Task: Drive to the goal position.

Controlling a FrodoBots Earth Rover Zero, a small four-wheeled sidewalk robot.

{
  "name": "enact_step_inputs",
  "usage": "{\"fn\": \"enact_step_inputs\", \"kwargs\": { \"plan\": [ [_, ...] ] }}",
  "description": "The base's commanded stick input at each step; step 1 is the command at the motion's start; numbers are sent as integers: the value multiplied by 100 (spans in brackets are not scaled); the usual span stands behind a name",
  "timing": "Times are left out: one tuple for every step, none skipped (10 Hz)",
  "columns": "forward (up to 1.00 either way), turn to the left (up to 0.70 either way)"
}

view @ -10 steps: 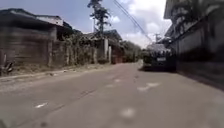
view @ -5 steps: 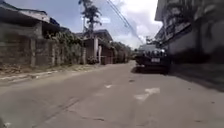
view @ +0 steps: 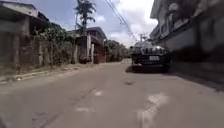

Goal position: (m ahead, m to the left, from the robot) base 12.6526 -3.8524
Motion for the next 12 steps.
{"fn": "enact_step_inputs", "kwargs": {
  "plan": [
    [100,0],
    [100,0],
    [100,0],
    [100,0],
    [100,-1],
    [100,-13],
    [100,-40],
    [100,-40],
    [100,-40],
    [100,-39],
    [100,-29],
    [100,0]
  ]
}}
